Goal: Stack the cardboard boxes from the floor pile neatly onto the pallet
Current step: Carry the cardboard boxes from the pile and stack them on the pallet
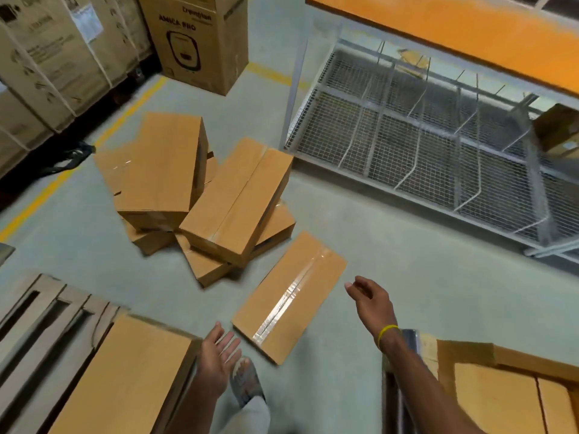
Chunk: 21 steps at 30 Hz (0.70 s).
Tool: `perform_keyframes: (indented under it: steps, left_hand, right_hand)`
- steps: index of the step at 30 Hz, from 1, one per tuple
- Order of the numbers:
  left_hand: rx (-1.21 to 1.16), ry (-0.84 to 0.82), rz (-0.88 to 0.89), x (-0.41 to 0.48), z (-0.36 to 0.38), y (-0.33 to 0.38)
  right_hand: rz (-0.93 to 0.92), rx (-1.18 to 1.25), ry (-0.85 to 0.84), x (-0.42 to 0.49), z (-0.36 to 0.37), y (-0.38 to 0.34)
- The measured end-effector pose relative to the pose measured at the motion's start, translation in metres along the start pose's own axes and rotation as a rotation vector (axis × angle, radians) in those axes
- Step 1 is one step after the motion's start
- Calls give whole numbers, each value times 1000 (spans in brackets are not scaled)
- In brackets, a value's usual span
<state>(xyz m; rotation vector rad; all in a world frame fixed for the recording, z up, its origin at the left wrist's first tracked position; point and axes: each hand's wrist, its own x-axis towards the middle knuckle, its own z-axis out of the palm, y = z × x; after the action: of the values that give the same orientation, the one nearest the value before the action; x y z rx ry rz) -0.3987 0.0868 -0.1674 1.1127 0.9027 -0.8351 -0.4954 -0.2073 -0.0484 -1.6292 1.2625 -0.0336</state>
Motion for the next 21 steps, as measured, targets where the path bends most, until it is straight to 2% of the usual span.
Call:
perform_keyframes:
  steps: [5,9,15,21]
  left_hand:
    - [60,16,-19,16,45,14]
    - [33,135,-37,73,61,3]
    - [-47,351,-56,226,64,-58]
    - [73,646,1,367,53,-151]
  right_hand:
    - [17,-76,-68,83,-3,-25]
    - [-12,-192,-170,176,22,-15]
    - [-32,-377,-306,354,94,80]
    - [-133,-491,-263,501,144,185]
